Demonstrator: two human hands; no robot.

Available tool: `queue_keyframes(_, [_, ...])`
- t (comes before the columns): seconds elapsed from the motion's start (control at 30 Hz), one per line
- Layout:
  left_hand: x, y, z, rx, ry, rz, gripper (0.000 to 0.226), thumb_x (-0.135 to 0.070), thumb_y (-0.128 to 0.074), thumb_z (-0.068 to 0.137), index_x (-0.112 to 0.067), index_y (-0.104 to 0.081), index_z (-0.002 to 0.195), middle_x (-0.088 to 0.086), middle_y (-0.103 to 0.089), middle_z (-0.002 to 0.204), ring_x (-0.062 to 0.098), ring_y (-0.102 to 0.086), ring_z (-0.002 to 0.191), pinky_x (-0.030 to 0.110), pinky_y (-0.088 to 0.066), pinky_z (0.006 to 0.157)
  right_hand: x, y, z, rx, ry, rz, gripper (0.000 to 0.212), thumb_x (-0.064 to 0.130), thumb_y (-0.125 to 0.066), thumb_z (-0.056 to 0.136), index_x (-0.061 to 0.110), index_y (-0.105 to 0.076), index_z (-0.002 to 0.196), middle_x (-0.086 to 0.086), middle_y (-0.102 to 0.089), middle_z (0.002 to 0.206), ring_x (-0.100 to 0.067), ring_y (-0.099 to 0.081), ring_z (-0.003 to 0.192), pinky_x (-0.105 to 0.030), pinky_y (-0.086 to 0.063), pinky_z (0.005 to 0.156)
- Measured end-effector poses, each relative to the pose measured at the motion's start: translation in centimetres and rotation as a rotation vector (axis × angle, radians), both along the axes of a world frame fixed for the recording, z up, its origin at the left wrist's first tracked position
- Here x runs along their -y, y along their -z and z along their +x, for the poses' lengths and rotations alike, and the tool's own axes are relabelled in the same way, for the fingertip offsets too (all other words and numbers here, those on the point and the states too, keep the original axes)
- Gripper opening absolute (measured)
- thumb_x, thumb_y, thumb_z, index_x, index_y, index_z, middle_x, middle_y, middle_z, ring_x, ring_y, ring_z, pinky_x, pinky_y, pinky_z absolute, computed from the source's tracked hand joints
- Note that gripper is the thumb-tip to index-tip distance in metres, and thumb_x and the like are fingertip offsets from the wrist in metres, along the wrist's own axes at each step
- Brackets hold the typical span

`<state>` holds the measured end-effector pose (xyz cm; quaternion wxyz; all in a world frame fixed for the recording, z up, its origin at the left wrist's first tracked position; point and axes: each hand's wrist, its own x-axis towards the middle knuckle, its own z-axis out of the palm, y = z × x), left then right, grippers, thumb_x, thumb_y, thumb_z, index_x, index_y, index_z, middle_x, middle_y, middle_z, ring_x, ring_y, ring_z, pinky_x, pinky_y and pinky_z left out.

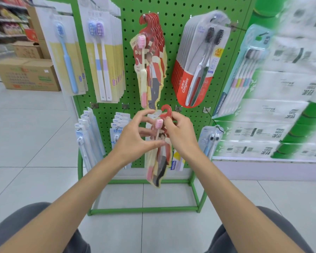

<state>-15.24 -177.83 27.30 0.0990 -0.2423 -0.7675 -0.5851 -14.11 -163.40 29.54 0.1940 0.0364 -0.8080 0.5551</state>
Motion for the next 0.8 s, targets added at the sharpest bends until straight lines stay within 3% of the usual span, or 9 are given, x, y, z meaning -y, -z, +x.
queue_keyframes(0.13, [0.1, 0.0, -0.7, -0.078, -0.186, -0.079, 0.071, -0.040, -0.081, 0.076, -0.034, -0.044, 0.136, -0.007, -0.050, 0.122, 0.007, -0.051, 0.110, 0.020, -0.044, 0.091, -0.3, -0.8, 0.4, -0.039, -0.025, 0.035, 0.025, 0.013, -0.045, 0.096, 0.011, -0.068, 0.088, -0.016, -0.063, 0.071, -0.024, -0.046, 0.057, -0.035, -0.043, 0.052])
queue_keyframes(0.2, [0.0, -0.4, -0.9, -0.045, -0.160, -0.083, 0.065, -0.036, -0.079, 0.080, -0.036, -0.046, 0.136, -0.011, -0.049, 0.125, 0.005, -0.050, 0.113, 0.021, -0.045, 0.093, -0.3, -1.2, 0.3, -0.067, -0.044, 0.046, 0.025, 0.013, -0.045, 0.096, 0.013, -0.070, 0.095, -0.014, -0.069, 0.081, -0.037, -0.057, 0.067, -0.048, -0.053, 0.063])
queue_keyframes(0.27, [-0.1, -1.0, -1.0, -0.018, -0.122, -0.054, 0.056, -0.024, -0.079, 0.081, -0.034, -0.053, 0.130, -0.010, -0.053, 0.121, 0.008, -0.058, 0.104, 0.031, -0.056, 0.088, -0.3, -1.9, 0.2, -0.093, -0.059, 0.072, 0.027, 0.012, -0.047, 0.098, 0.018, -0.070, 0.110, -0.003, -0.072, 0.092, -0.033, -0.065, 0.081, -0.051, -0.055, 0.074])
queue_keyframes(0.4, [-0.1, -4.0, -1.1, -0.068, -0.120, -0.040, 0.053, -0.016, -0.080, 0.079, -0.033, -0.059, 0.124, -0.006, -0.056, 0.113, 0.005, -0.064, 0.081, 0.026, -0.060, 0.068, -1.3, -4.6, -0.2, -0.185, -0.047, 0.212, 0.054, 0.009, -0.050, 0.099, 0.028, -0.040, 0.148, 0.002, -0.065, 0.120, -0.016, -0.067, 0.088, -0.030, -0.056, 0.078])
queue_keyframes(0.5, [0.2, -7.4, -1.7, -0.207, -0.151, -0.107, 0.051, -0.038, -0.078, 0.078, -0.031, -0.060, 0.126, -0.012, -0.056, 0.114, 0.002, -0.058, 0.091, 0.020, -0.055, 0.078, -1.8, -8.4, -0.4, -0.284, -0.030, 0.300, 0.052, 0.010, -0.049, 0.100, 0.028, -0.041, 0.148, 0.005, -0.059, 0.134, -0.019, -0.066, 0.089, -0.023, -0.056, 0.076])
queue_keyframes(0.6, [0.3, -11.1, -2.5, -0.287, -0.214, -0.073, 0.047, -0.047, -0.072, 0.081, -0.032, -0.059, 0.123, -0.015, -0.054, 0.117, 0.002, -0.055, 0.101, 0.017, -0.050, 0.083, -2.4, -12.9, -0.7, -0.340, -0.007, 0.267, 0.049, 0.008, -0.048, 0.099, 0.024, -0.046, 0.145, -0.002, -0.072, 0.103, -0.012, -0.050, 0.050, -0.015, -0.039, 0.045])
queue_keyframes(0.67, [0.1, -13.4, -3.2, -0.322, -0.263, -0.021, 0.035, -0.036, -0.069, 0.088, -0.032, -0.057, 0.121, -0.012, -0.052, 0.117, 0.005, -0.055, 0.103, 0.019, -0.050, 0.084, -2.8, -16.1, -0.9, -0.389, 0.011, 0.250, 0.047, 0.005, -0.048, 0.098, 0.020, -0.049, 0.143, -0.002, -0.070, 0.084, -0.006, -0.038, 0.042, -0.012, -0.030, 0.042])
queue_keyframes(0.73, [0.0, -15.5, -4.1, -0.339, -0.329, 0.033, 0.027, -0.028, -0.062, 0.094, -0.029, -0.055, 0.120, -0.006, -0.053, 0.117, 0.007, -0.057, 0.101, 0.016, -0.051, 0.082, -2.9, -19.3, -1.2, -0.455, 0.044, 0.268, 0.046, 0.004, -0.048, 0.098, 0.018, -0.051, 0.141, 0.003, -0.069, 0.087, -0.005, -0.039, 0.041, -0.012, -0.031, 0.042])
queue_keyframes(0.8, [-0.2, -17.4, -5.0, -0.319, -0.370, 0.069, 0.027, -0.024, -0.057, 0.097, -0.026, -0.054, 0.123, -0.004, -0.052, 0.118, 0.009, -0.058, 0.099, 0.015, -0.050, 0.081, -2.9, -22.4, -1.5, -0.522, 0.079, 0.288, 0.046, 0.003, -0.049, 0.097, 0.017, -0.052, 0.140, 0.003, -0.067, 0.109, -0.011, -0.055, 0.051, -0.015, -0.043, 0.046])
